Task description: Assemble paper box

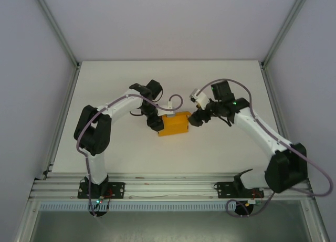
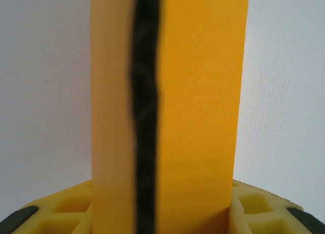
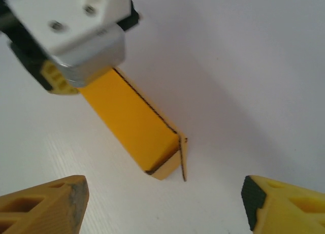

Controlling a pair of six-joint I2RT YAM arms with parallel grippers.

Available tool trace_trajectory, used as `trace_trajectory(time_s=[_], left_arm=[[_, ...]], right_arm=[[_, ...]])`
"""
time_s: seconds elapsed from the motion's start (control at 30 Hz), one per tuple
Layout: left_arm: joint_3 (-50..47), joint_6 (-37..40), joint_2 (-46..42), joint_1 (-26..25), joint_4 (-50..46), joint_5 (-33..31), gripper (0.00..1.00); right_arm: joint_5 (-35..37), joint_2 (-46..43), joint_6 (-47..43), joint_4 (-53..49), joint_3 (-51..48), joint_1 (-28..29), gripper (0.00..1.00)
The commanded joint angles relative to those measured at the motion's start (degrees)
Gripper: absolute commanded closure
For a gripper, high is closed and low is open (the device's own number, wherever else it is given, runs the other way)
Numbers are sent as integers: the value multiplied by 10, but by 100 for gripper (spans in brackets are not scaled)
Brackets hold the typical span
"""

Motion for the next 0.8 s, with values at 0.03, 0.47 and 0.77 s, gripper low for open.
trace_trajectory(time_s=[0.03, 0.47, 0.77], left_arm=[[7, 8, 3, 0, -15, 3, 62], [1, -5, 1, -2, 7, -7, 62], [4, -32, 0, -2, 28, -15, 62]], right_arm=[[19, 50, -69, -67, 54, 9, 30], [-7, 148, -90, -145, 133, 10, 78], [4, 150, -6, -114, 138, 25, 98]])
